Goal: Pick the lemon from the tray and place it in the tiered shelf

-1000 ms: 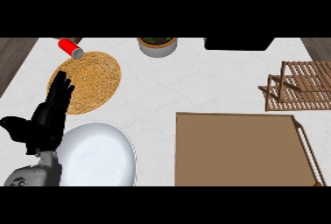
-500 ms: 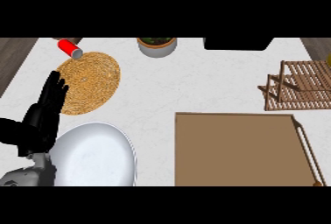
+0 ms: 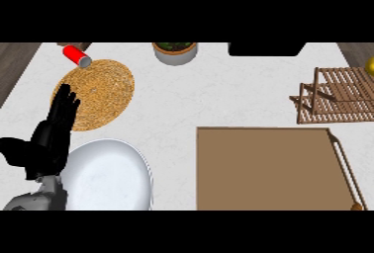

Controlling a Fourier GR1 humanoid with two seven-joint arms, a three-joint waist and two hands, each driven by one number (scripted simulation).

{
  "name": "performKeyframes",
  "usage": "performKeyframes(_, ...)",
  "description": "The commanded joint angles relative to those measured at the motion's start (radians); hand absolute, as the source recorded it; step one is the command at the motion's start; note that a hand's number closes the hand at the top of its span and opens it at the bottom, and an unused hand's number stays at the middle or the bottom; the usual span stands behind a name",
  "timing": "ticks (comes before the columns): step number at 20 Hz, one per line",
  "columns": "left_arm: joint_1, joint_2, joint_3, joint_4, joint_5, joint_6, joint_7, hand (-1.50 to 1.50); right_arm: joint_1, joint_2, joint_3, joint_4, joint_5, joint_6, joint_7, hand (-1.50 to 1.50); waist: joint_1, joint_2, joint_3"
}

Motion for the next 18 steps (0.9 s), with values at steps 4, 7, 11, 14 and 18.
performKeyframes(4, 0.005, 0.015, 0.022, -0.002, 0.018, -0.017, -0.006, 0.00, 0.164, -0.164, -0.100, 0.109, -0.080, 0.120, -0.021, -1.50, -0.003, 0.003, 0.003)
performKeyframes(7, 0.002, -0.013, -0.022, -0.049, -0.014, 0.013, 0.047, 0.00, 0.204, -0.255, -0.113, 0.123, -0.095, 0.238, -0.016, -1.50, -0.003, 0.002, 0.005)
performKeyframes(11, -0.040, 0.025, 0.033, 0.024, 0.025, -0.022, 0.004, 0.00, 0.287, -0.262, -0.141, 0.145, -0.121, 0.297, -0.092, -1.50, -0.005, 0.005, 0.005)
performKeyframes(14, 0.008, 0.031, 0.038, -0.041, 0.041, -0.032, 0.036, 0.00, 0.339, -0.254, -0.145, 0.143, -0.126, 0.318, -0.135, -1.50, 0.006, 0.003, 0.005)
performKeyframes(18, -0.017, -0.002, 0.015, 0.012, 0.008, -0.004, -0.009, 0.00, 0.369, -0.282, -0.155, 0.146, -0.137, 0.387, -0.143, -1.50, 0.001, 0.007, 0.007)
